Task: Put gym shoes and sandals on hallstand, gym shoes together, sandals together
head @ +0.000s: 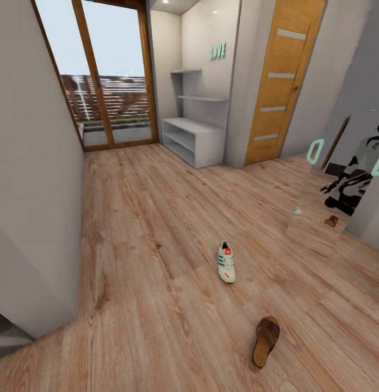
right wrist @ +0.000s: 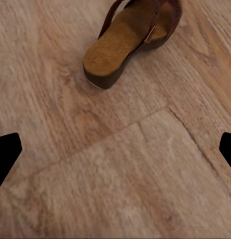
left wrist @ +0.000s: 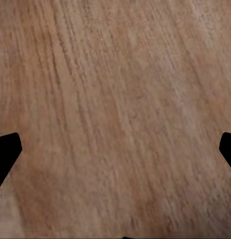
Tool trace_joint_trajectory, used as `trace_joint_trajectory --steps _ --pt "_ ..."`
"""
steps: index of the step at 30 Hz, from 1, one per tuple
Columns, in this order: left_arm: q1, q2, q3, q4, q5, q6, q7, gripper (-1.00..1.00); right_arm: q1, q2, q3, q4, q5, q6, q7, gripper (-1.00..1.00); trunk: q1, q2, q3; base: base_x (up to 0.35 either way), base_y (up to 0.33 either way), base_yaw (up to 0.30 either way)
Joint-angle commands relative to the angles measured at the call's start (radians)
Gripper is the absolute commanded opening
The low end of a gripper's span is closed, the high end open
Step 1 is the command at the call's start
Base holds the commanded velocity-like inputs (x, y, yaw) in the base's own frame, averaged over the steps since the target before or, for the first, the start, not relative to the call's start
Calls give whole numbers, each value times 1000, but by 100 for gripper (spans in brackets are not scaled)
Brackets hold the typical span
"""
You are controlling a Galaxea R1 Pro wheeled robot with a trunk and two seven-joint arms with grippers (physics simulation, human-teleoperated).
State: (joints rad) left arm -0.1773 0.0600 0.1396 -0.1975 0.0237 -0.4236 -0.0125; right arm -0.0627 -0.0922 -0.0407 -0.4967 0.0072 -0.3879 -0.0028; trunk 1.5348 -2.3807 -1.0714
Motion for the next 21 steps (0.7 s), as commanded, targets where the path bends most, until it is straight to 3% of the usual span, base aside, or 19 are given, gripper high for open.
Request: trace_joint_trajectory --steps 1,13,21 --pt "-1 0 1 1 2 -3 -1 100 0 0 -2 0 1 -3 0 100 0 0 -1 118 305 -2" --pt "-1 0 1 1 2 -3 -1 100 0 0 -2 -2 1 -3 0 100 0 0 0 172 302 -13" --pt "-1 0 1 1 2 -3 -1 100 0 0 -3 -1 1 -3 0 100 0 0 5 223 270 -179"
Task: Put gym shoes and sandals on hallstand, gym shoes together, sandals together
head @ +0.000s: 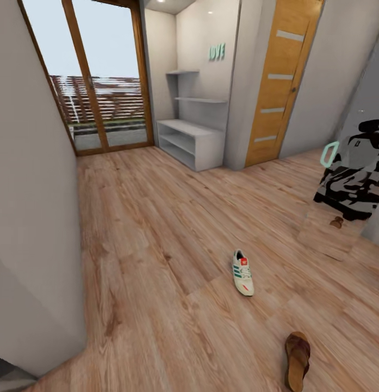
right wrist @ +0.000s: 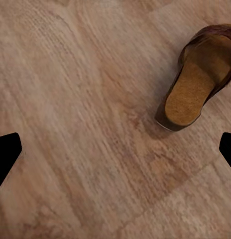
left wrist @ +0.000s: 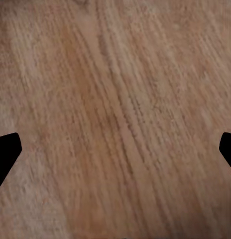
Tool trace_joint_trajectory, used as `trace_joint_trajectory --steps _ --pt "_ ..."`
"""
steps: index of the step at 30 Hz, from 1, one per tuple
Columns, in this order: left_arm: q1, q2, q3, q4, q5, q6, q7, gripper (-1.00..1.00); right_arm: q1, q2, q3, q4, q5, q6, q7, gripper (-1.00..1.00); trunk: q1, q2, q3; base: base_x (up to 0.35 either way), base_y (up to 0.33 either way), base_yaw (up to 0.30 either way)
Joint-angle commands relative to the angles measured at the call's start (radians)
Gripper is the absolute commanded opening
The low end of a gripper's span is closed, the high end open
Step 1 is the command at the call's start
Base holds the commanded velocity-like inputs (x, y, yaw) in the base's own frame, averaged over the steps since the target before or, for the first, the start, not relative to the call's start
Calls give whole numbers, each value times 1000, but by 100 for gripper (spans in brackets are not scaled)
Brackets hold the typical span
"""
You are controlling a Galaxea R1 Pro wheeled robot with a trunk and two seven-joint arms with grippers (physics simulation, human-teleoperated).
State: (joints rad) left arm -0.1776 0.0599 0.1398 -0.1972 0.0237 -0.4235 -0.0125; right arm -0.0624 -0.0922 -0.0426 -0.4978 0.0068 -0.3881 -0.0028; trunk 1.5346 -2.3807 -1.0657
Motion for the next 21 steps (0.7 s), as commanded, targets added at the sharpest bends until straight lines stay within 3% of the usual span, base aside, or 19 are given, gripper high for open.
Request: trace_joint_trajectory --steps 1,8,21 --pt "0 0 1 1 2 -3 -1 100 0 0 -1 1 1 -3 0 100 0 0 0 233 256 -229" --pt "0 0 0 1 2 -4 -1 100 0 0 -2 1 1 -3 0 100 0 0 6 171 165 -250" --pt "0 0 0 1 2 -4 -1 100 0 0 -2 2 1 -3 0 100 0 0 17 28 26 -260"
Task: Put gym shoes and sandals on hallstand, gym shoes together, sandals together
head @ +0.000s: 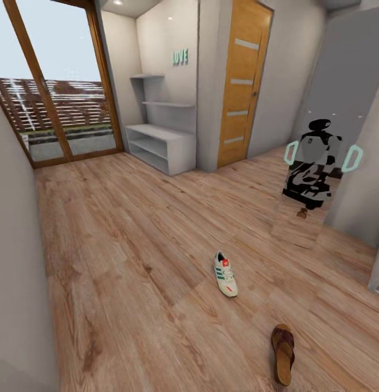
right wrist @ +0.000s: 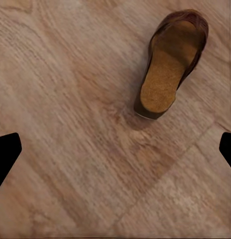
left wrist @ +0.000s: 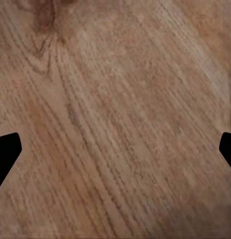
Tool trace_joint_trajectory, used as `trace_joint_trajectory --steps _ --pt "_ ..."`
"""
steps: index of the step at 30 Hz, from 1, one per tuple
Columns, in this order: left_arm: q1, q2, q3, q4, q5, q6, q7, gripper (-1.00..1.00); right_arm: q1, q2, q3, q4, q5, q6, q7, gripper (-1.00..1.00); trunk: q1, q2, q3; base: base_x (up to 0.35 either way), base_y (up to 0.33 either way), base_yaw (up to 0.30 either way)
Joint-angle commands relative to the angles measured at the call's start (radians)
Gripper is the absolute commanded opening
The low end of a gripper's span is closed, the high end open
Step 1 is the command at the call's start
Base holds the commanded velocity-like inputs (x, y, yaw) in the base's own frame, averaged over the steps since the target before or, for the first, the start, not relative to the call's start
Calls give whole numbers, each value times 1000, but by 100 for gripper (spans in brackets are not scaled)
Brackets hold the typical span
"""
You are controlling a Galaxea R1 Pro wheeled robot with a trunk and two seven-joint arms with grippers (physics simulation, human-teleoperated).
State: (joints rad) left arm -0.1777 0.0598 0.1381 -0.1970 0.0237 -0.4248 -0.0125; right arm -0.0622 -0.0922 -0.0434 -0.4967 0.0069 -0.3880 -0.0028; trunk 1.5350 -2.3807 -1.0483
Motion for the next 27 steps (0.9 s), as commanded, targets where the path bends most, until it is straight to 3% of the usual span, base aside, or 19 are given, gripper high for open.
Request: trace_joint_trajectory --steps 1,27 --pt "0 0 2 1 2 -3 -1 100 -1 0 -1 1 1 -3 0 100 0 0 0 5 4 -262" --pt "0 0 1 1 2 -3 -1 100 -1 0 -1 1 1 -3 0 100 0 0 22 1 1 -262"
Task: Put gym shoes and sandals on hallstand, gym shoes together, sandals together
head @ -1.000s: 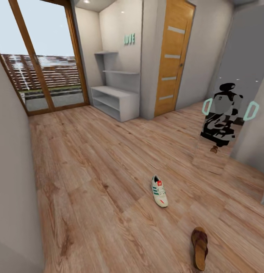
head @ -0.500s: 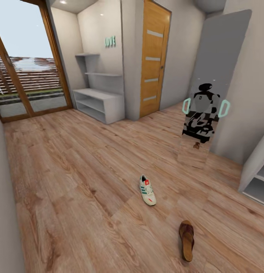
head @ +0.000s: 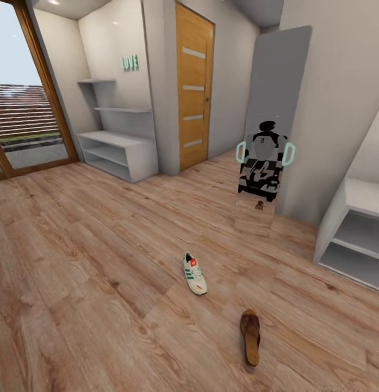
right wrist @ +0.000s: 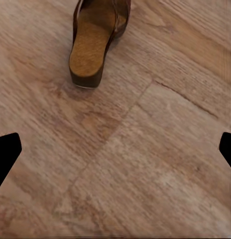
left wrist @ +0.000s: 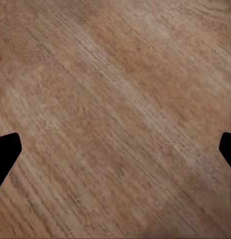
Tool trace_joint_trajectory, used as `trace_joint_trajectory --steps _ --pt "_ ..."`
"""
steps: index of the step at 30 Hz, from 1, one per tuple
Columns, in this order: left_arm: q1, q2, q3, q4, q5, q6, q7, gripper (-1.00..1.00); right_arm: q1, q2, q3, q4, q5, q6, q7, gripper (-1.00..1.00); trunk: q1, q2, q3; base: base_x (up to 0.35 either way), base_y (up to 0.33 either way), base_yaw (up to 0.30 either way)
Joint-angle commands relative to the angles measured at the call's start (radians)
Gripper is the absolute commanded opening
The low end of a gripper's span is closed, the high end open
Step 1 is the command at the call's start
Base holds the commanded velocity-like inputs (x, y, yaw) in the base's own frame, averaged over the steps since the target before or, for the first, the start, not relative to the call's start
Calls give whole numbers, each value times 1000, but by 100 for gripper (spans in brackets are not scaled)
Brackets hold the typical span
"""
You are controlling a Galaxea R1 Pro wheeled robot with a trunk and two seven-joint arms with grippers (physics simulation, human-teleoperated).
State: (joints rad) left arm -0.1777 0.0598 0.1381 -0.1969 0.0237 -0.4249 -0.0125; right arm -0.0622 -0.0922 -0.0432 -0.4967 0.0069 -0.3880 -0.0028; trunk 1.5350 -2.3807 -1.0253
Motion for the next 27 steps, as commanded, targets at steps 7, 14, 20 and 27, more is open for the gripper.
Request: trace_joint_trajectory --steps 7,14,20,27 --pt "0 0 2 1 2 -3 -1 100 -1 0 0 1 1 -3 0 100 0 0 5 0 0 -262" --pt "0 0 2 1 2 -3 -1 100 -1 0 0 1 1 -3 0 100 0 0 11 0 73 -262" --pt "0 0 2 1 2 -3 -1 100 -1 0 0 1 1 -3 0 100 0 0 16 0 239 -262" --pt "0 0 2 1 2 -2 -1 100 -1 0 0 1 1 -3 0 100 0 0 22 0 216 -262"
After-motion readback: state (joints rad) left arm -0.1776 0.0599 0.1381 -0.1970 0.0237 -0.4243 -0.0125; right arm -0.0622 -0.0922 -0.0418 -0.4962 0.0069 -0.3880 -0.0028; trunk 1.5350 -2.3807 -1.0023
